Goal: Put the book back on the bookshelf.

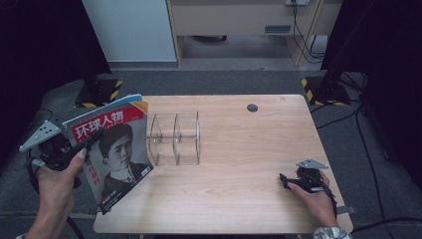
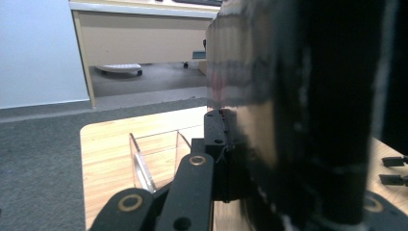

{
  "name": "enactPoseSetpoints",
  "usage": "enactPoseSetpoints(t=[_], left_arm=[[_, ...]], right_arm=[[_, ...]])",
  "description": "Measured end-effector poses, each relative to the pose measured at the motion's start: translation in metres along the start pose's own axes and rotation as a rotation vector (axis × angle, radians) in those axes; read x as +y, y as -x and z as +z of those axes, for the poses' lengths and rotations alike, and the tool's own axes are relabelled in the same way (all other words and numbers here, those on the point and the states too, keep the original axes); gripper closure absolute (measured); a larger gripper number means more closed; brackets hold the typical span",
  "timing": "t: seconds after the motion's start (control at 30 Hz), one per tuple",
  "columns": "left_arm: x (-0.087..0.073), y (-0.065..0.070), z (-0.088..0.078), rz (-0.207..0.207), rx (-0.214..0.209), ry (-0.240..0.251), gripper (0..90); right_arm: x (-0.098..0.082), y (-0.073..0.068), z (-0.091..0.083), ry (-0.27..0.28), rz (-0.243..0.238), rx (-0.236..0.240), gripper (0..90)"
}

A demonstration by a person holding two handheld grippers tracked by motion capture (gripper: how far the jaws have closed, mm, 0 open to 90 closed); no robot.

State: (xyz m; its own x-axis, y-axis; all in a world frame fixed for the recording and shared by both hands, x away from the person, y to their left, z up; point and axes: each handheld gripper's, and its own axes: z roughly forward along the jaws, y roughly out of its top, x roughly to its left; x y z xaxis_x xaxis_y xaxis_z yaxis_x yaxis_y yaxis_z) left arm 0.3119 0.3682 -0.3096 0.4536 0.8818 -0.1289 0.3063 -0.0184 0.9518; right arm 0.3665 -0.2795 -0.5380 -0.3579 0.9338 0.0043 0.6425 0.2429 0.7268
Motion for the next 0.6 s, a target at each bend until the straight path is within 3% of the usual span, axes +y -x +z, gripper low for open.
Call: enactPoseSetpoints(t=[0.6], left_arm=[[0.0,-0.017,0.033,-0.004,0.08,0.054,86.7]], right_arm=[[0.0,0.0,0.0,0.0,0.0,0.0,13.6]])
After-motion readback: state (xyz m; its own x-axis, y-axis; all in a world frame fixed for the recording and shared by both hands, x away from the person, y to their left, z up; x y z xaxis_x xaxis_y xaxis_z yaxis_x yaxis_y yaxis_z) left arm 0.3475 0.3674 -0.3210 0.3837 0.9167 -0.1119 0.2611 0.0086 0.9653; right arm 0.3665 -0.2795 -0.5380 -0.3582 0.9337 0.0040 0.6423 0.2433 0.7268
